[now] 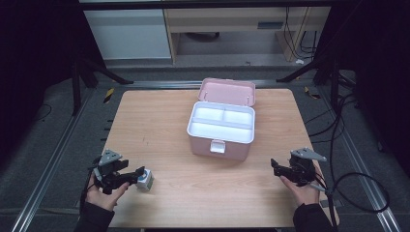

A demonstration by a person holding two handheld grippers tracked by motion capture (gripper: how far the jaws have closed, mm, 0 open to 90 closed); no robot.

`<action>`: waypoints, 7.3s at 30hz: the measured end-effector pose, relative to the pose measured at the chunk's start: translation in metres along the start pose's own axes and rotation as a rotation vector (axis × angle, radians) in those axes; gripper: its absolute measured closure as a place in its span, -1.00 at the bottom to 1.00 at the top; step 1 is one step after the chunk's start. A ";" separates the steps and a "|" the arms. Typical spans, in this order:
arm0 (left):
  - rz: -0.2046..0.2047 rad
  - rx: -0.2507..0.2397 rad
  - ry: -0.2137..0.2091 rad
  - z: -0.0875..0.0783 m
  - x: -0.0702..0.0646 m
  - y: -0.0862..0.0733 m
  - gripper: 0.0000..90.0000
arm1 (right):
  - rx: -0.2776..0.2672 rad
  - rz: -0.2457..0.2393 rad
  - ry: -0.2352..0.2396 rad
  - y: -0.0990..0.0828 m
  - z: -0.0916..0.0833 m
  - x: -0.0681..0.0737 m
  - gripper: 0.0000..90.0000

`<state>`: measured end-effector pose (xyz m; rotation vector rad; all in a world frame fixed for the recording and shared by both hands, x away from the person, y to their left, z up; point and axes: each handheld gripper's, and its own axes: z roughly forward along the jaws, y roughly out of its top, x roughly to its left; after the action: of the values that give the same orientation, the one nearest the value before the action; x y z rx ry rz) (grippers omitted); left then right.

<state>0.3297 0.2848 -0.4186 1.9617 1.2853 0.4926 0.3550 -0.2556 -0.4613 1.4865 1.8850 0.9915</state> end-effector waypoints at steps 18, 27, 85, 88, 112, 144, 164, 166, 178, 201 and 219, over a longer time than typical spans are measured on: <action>0.055 0.186 0.011 0.020 -0.014 -0.003 -0.38 | 0.020 -0.016 0.003 -0.001 0.003 0.000 -0.54; 0.028 0.259 0.047 0.032 -0.015 0.006 -0.30 | 0.040 -0.020 0.006 -0.002 0.008 0.002 -0.54; -0.089 0.060 0.163 0.001 0.024 0.031 -0.43 | -0.031 -0.032 0.046 0.013 0.002 0.005 -0.39; -0.077 -0.054 0.125 -0.002 0.018 0.047 -0.44 | -0.061 -0.034 0.053 0.024 -0.001 0.006 -0.36; 0.015 -0.266 -0.124 0.091 -0.065 0.129 -0.13 | -0.086 -0.065 0.099 0.097 0.034 0.057 -0.11; 0.060 -0.149 -0.179 0.111 -0.063 0.114 0.42 | -0.017 -0.023 0.176 0.098 0.061 0.063 0.37; 0.068 -0.141 -0.129 0.077 -0.051 0.084 0.37 | -0.004 -0.074 0.232 0.091 0.053 0.098 0.37; 0.062 -0.143 -0.135 0.078 -0.050 0.085 0.37 | -0.005 -0.071 0.231 0.091 0.052 0.099 0.37; 0.191 -0.180 -0.185 0.057 -0.038 0.111 0.14 | -0.084 -0.084 0.265 0.108 0.036 0.082 -0.08; 0.595 0.117 -0.257 0.063 -0.024 0.179 0.14 | 0.037 -0.541 0.390 0.196 0.019 0.069 -0.05; 0.901 0.370 -0.261 0.087 -0.062 0.202 0.35 | 0.314 -0.906 0.466 0.209 0.045 0.101 0.30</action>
<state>0.4859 0.1497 -0.3211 2.7711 0.2762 0.4020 0.4853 -0.1229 -0.3150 0.3769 2.7398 0.6268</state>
